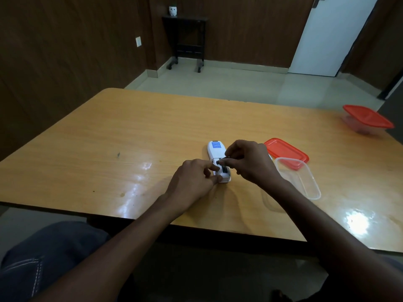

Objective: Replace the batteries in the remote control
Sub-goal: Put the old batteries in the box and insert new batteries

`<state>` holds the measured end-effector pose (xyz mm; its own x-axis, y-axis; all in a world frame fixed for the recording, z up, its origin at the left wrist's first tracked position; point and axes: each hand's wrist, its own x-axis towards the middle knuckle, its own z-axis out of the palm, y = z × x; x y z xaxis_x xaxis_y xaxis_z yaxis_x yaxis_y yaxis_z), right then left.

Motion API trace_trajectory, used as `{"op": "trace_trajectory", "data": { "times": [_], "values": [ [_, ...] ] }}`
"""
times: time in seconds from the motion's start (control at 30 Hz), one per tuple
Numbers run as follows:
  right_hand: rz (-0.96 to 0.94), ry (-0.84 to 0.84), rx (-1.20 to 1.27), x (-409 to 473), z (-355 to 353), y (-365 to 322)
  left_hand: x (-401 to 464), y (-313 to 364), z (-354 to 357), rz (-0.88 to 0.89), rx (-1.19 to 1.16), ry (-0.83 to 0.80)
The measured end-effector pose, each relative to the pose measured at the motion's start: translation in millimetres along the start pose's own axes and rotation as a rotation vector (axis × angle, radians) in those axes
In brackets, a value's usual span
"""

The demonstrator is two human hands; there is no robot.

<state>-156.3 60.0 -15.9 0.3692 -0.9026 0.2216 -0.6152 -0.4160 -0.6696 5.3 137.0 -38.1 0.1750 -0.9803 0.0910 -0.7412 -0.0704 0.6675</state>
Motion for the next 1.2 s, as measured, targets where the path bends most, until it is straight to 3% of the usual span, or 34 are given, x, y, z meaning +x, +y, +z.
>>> {"op": "trace_trajectory", "data": {
  "times": [0.17,0.47,0.9,1.03,1.1,1.2],
  "values": [
    [-0.023,0.072,-0.039,1,-4,-2,0,0,0,0.009,0.014,-0.014],
    [-0.042,0.028,-0.109,-2,11,-3,1,-1,0,0.016,0.016,-0.006],
    [-0.117,-0.294,-0.383,-1,-5,-5,2,-1,1,0.014,0.003,0.020],
    [-0.061,-0.097,-0.354,-2,-10,10,0,-1,3,0.016,0.011,0.034],
    [-0.045,0.043,-0.541,-1,-12,20,-1,-1,3,0.011,0.008,0.041],
    [-0.008,0.047,-0.877,0,-13,25,-2,-1,4,0.010,0.006,0.039]
  ]
}}
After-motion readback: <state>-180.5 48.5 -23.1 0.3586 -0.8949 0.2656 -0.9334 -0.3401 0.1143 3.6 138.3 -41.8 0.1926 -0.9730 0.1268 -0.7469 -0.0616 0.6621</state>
